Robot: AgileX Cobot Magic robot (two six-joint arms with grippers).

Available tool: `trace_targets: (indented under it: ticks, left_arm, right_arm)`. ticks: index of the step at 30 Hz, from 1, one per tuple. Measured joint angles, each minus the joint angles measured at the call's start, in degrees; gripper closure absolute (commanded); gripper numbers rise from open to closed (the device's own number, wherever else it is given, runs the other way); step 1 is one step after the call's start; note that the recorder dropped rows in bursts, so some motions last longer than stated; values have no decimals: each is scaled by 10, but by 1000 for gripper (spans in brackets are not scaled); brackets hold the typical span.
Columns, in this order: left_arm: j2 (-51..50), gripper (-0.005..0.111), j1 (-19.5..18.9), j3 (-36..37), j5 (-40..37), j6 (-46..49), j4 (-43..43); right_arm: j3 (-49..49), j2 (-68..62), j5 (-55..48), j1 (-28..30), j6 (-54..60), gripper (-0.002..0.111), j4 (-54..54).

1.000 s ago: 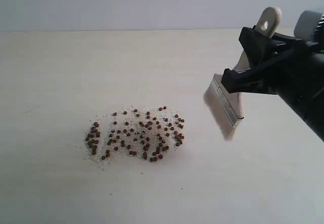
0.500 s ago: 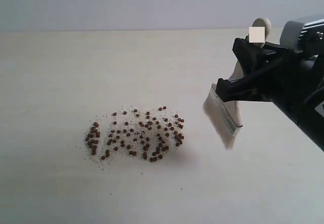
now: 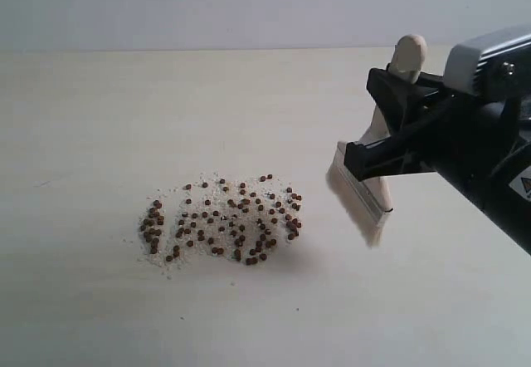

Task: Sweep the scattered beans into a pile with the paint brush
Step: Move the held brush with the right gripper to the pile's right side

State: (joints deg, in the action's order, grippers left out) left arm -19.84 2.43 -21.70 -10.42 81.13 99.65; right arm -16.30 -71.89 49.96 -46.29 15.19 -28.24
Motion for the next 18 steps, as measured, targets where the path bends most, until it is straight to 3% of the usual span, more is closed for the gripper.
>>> trace_targets:
  ticks: [11,18]
  left_arm:
    - [0,107,0,0,-1,0,0]
    - [0,107,0,0,-1,0,0]
  right_arm:
    - [0,0,45,0,9,108,-17]
    - [50,-4,137,0,-15,108,-35]
